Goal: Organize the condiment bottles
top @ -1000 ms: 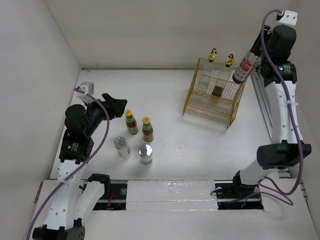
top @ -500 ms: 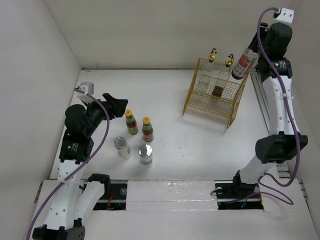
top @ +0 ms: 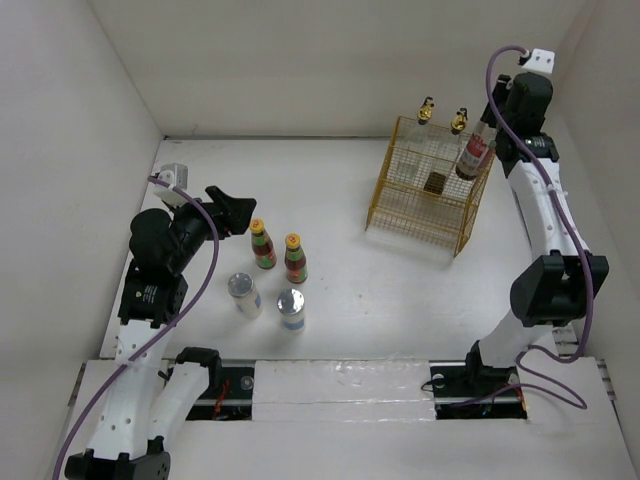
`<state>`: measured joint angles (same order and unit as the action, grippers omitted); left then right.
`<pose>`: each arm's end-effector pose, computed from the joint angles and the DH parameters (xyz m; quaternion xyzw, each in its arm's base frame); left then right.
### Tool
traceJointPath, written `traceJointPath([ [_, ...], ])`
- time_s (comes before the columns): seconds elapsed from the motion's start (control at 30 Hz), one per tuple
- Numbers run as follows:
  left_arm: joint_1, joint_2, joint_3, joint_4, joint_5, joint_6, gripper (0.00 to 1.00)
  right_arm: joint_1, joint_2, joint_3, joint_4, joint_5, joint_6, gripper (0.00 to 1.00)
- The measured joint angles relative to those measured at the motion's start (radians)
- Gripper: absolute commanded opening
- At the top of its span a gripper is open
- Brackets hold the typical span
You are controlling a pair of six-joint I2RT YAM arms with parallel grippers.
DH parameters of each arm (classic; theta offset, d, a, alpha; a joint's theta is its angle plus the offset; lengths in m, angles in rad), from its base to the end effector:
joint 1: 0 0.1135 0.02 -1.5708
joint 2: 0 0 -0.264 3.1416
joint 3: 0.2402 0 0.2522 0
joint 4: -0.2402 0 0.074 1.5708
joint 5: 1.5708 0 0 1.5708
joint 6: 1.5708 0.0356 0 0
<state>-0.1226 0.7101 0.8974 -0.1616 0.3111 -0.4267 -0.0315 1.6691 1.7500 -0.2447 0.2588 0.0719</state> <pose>0.1547 -0.0300 0.3929 0.0052 0.6984 -0.2960 0.6516 0.3917 -0.0215 0.4381 0.1224 0.7509 -0.0854 0.6433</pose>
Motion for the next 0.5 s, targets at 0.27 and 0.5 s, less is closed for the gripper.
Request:
traceJointPath([
  [0.27,0.000,0.000,0.000,0.000,0.000,0.000,0.85,0.039,0.005,-0.117,0.039,0.034,-0.015,0.00],
  [0.5,0.000,0.000,0.000,0.000,0.000,0.000,0.85,0.053,0.023,-0.174,0.057,0.050,-0.015,0.12],
])
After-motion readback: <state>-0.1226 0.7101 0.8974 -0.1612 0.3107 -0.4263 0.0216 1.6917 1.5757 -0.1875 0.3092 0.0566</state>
